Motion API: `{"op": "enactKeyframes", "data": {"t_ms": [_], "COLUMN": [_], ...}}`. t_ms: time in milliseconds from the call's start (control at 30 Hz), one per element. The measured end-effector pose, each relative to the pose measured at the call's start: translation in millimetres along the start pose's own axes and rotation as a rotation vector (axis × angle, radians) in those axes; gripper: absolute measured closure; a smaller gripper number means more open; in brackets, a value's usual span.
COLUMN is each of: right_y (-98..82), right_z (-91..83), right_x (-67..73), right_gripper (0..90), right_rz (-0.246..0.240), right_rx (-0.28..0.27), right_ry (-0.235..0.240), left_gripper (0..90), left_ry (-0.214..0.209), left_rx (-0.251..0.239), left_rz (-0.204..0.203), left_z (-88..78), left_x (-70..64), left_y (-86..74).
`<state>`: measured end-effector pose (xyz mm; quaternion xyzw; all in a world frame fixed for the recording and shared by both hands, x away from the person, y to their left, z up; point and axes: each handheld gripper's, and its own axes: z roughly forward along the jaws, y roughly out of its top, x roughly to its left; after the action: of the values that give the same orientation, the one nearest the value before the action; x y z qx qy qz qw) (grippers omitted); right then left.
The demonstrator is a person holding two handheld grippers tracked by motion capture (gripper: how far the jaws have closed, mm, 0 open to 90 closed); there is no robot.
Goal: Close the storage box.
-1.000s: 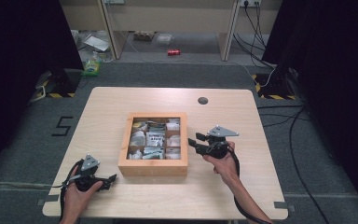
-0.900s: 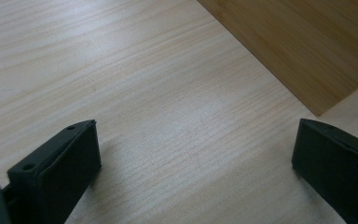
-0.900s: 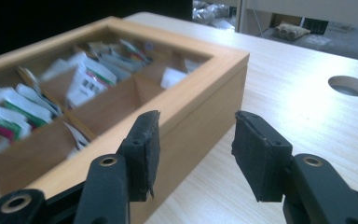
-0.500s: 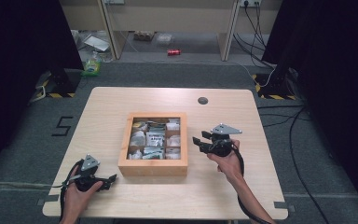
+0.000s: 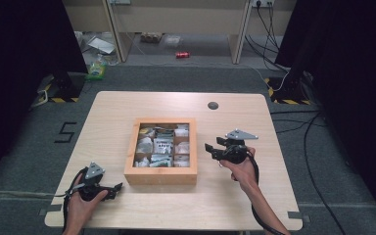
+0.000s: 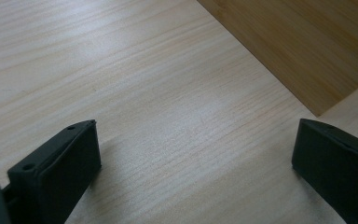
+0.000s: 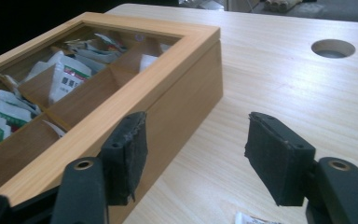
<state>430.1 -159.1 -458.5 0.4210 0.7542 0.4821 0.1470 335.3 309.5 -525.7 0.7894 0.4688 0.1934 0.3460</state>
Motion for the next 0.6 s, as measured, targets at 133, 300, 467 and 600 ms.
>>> {"op": "enactKeyframes", "data": {"t_ms": [133, 300, 467, 600], "right_y": [-1.6, -4.4, -6.4, -9.6], "right_z": [-1.7, -3.3, -5.5, -9.0], "right_x": [-4.9, -9.5, -10.3, -10.9], "right_gripper": [35.2, 33.3, 32.6, 31.9], "right_rz": [0.023, 0.045, 0.047, 0.051], "right_rx": [0.003, 0.013, 0.02, 0.027], "right_ry": [-0.008, -0.016, -0.022, -0.024], "left_gripper": [0.4, 0.4, 0.4, 0.4], "left_ry": [0.0, -0.001, -0.001, -0.001], "left_rx": [0.0, 0.0, 0.0, 0.0], "left_rz": [0.001, 0.001, 0.001, 0.001], "left_z": [0.0, -0.4, -0.4, -0.4], "left_x": [0.0, -0.3, -0.3, -0.3], "left_y": [0.0, -0.3, -0.3, -0.3]}}
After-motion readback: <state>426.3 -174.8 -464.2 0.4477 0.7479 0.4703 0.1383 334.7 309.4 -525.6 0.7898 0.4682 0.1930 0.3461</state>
